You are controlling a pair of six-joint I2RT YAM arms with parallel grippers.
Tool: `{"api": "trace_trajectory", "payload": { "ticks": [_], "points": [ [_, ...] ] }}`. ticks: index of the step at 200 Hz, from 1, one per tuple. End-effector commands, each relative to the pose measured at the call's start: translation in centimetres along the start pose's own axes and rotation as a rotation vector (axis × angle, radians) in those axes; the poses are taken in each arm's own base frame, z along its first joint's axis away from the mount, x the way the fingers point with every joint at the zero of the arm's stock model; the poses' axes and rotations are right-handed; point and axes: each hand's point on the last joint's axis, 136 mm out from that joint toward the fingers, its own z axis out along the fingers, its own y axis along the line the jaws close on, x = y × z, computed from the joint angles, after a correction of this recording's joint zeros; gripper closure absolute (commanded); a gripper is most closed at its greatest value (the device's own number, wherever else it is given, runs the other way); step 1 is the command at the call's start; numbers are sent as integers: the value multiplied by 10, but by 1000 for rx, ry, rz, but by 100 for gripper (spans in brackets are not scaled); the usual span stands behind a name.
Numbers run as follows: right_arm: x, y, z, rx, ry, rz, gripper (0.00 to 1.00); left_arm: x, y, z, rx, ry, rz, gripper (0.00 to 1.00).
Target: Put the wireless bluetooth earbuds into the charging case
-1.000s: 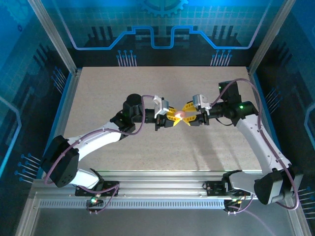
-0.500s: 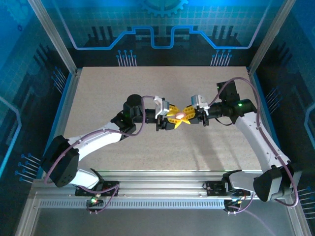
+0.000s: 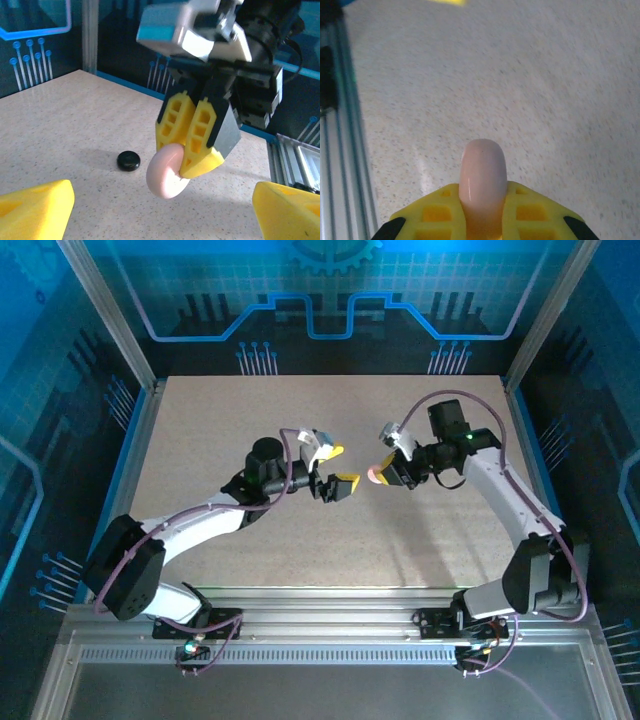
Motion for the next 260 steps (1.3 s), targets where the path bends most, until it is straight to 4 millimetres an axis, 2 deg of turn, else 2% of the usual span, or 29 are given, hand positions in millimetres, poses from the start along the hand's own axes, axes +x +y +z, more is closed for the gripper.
{"api": "trace_trajectory", "payload": {
  "ticks": [1, 19, 46, 87, 154, 197, 260],
  "points": [
    [15, -26, 0, 122, 72, 149, 91, 5, 17, 4, -85, 34, -77, 7],
    [27, -37, 5, 164, 126, 188, 91, 12, 33, 7, -162, 86, -110, 7],
    [43, -50, 11, 202, 197, 243, 90, 18, 46, 8, -228, 141, -148, 6],
    [51, -61, 23, 197, 240, 284, 89, 26, 65, 3, -345, 185, -196, 6],
    [65, -77, 37, 161, 374, 352, 89, 25, 69, 2, -367, 207, -186, 6],
    [74, -89, 41, 159, 415, 402, 86, 23, 71, 3, -378, 210, -186, 6],
    [82, -108, 64, 116, 455, 436, 87, 21, 73, 2, -388, 231, -155, 6]
  ]
}}
